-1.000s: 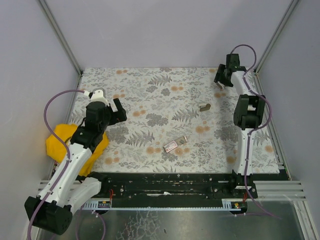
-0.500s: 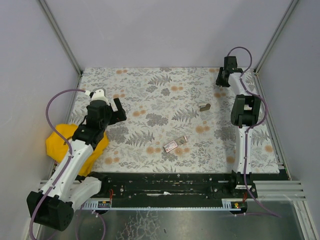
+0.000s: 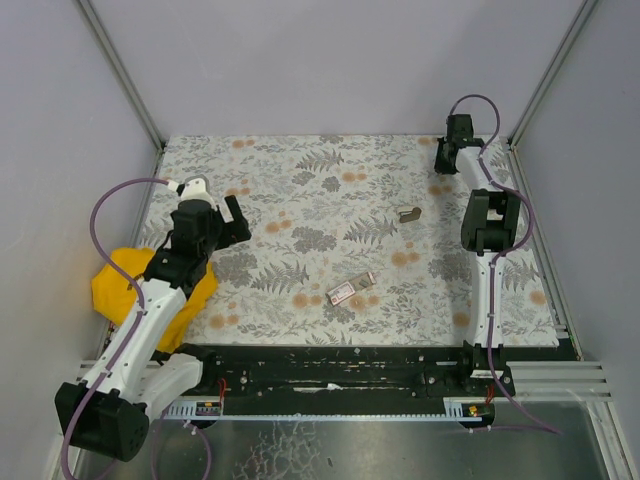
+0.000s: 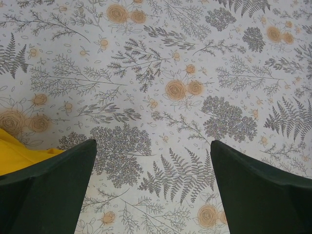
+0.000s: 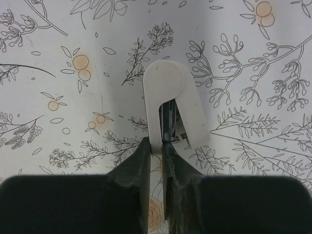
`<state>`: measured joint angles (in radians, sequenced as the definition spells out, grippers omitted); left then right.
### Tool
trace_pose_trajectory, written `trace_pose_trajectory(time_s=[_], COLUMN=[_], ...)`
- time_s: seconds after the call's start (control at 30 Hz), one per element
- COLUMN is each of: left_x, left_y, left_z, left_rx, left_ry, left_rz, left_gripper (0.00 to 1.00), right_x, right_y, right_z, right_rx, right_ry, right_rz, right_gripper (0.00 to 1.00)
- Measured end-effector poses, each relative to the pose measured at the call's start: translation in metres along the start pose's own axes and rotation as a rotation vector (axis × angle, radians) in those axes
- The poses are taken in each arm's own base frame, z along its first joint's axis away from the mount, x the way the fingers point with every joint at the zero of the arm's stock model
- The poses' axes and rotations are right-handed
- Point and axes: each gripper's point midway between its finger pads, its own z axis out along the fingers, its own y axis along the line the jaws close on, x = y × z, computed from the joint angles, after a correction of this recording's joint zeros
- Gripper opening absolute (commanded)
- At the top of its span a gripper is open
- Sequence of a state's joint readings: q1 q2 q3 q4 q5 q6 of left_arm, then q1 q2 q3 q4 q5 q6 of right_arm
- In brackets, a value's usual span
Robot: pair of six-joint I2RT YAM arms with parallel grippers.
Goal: Load the staples into the stapler
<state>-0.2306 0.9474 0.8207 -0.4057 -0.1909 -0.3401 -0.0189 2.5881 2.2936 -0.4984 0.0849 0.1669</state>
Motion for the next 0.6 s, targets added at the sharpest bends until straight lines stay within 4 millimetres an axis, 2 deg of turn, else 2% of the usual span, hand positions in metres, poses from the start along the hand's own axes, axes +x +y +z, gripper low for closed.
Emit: trace_pose_trajectory(time_s=[0.13, 0.33, 0.5, 0.6], left_x=[-0.001, -0.001, -0.002, -0.002], left_y=[0.002, 0.004, 0.003, 0.0], left_z=[0.0, 0.0, 0.0, -0.001], left_rx=[-0.006, -0.01, -0.002, 0.014], left_ry=[-0.002, -0.003, -0.004, -0.004], left_rz=[-0.004, -0.007, -0.009, -0.01], left_gripper=[1.0, 1.0, 0.99, 0.94], right_x=[-0.002, 0.004, 0.037, 0.06], right_y=[0.003, 0.007, 0.005, 0.008], right_z=[0.0, -0.002, -0.034, -0.07], right_rx=[-0.018, -0.052, -0.056, -0.077], right_ry=[-0.007, -0.023, 0.035, 0.055], right_rz=[-0.014, -0.039, -0.065, -0.074], right_gripper=[0.0, 0.0, 0.0, 0.0])
